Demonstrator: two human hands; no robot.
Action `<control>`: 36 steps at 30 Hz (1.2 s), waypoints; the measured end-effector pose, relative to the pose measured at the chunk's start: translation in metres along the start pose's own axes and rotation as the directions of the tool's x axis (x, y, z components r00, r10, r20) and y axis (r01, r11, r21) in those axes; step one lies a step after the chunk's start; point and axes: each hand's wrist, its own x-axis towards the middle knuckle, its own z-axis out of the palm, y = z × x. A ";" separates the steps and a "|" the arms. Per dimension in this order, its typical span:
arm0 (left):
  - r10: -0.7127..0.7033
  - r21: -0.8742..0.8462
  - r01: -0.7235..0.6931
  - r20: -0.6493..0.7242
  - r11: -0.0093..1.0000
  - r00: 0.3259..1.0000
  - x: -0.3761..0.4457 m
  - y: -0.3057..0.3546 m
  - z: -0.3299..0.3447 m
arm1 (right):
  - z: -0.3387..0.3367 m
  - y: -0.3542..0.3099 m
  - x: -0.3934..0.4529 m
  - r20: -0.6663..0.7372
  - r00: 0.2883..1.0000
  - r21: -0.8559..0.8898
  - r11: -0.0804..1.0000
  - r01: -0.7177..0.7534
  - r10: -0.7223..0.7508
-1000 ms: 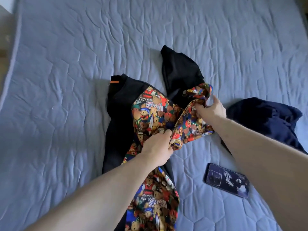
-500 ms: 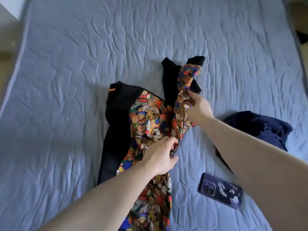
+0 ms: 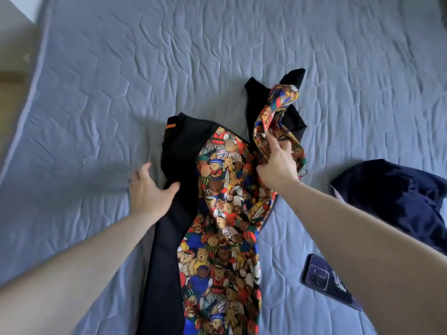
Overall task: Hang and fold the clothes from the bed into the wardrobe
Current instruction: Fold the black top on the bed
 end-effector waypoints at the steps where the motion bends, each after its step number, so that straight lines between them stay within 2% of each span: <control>1: -0.092 -0.041 0.096 0.087 0.995 0.992 0.005 -0.005 0.001 | 0.006 0.001 -0.003 -0.014 1.000 0.021 1.000 -0.011 0.012; 3: -0.164 -0.106 0.191 0.228 0.976 0.960 0.011 -0.008 0.005 | 0.014 0.000 -0.010 -0.077 0.997 0.146 0.989 0.023 -0.012; 5: -0.162 -0.187 0.211 0.247 0.959 0.955 0.017 -0.004 0.010 | 0.014 -0.008 -0.015 -0.066 0.997 0.317 0.946 0.063 -0.044; 8: -0.178 -0.324 0.260 0.261 0.909 0.949 0.021 0.005 0.012 | 0.003 -0.022 -0.010 0.013 1.000 0.569 0.822 -0.008 0.001; 11: -0.181 -0.396 0.305 0.320 0.866 0.930 0.025 0.008 0.006 | -0.017 -0.031 -0.001 0.043 0.998 0.719 0.692 -0.061 0.043; 13: -0.184 -0.467 0.302 0.282 0.831 0.942 0.026 0.010 0.001 | -0.028 -0.030 0.006 0.043 0.990 0.811 0.574 -0.113 0.134; 15: -0.200 -0.518 0.262 0.172 0.814 0.964 0.024 0.011 -0.004 | -0.029 -0.019 0.014 0.072 0.959 0.862 0.467 -0.199 0.274; 16: -0.214 -0.525 0.245 0.121 0.815 0.969 0.021 0.010 -0.006 | -0.027 -0.011 0.014 0.089 0.930 0.839 0.476 -0.262 0.356; 18: -0.265 -0.492 0.273 0.088 0.827 0.960 0.017 0.007 -0.006 | -0.019 0.012 0.013 0.107 0.828 0.683 0.564 -0.463 0.550; 20: -0.311 -0.364 0.336 0.128 0.869 0.942 0.018 0.005 -0.006 | -0.013 0.028 0.006 0.085 0.731 0.536 0.587 -0.607 0.677; 21: -0.308 -0.274 0.335 0.138 0.901 0.941 0.022 0.005 -0.006 | -0.012 0.029 0.002 0.063 0.714 0.518 0.589 -0.620 0.697; 22: -0.288 -0.184 0.309 0.130 0.933 0.949 0.026 0.006 -0.007 | -0.014 0.028 0.002 0.004 0.732 0.525 0.621 -0.582 0.682; 24: -0.230 -0.056 0.236 0.086 0.970 0.969 0.036 0.013 -0.012 | -0.023 0.017 0.007 -0.139 0.838 0.549 0.745 -0.378 0.528; 26: -0.200 -0.026 0.202 0.065 0.979 0.978 0.047 0.021 -0.018 | -0.031 0.000 0.016 -0.180 0.915 0.611 0.770 -0.184 0.362; 27: -0.214 -0.046 0.218 0.089 0.975 0.973 0.052 0.023 -0.021 | -0.032 -0.009 0.021 -0.146 0.928 0.670 0.724 -0.161 0.342; 29: -0.252 -0.074 0.274 0.219 0.959 0.942 0.062 0.024 -0.026 | -0.036 -0.029 0.031 -0.040 0.922 0.735 0.636 -0.234 0.385; 30: -0.257 -0.053 0.285 0.294 0.957 0.920 0.066 0.022 -0.028 | -0.037 -0.038 0.035 0.001 0.916 0.704 0.651 -0.285 0.400; 32: -0.248 0.010 0.267 0.401 0.964 0.882 0.075 0.019 -0.031 | -0.037 -0.050 0.040 0.034 0.922 0.510 0.787 -0.349 0.387; 34: -0.232 0.025 0.249 0.456 0.968 0.859 0.082 0.018 -0.030 | -0.031 -0.055 0.045 0.031 0.953 0.340 0.894 -0.293 0.301; 35: -0.224 0.018 0.245 0.474 0.969 0.852 0.086 0.020 -0.029 | -0.030 -0.057 0.051 0.015 0.970 0.370 0.899 -0.232 0.244; 36: -0.217 0.013 0.242 0.486 0.970 0.846 0.089 0.021 -0.028 | -0.031 -0.060 0.054 0.010 0.981 0.474 0.863 -0.173 0.192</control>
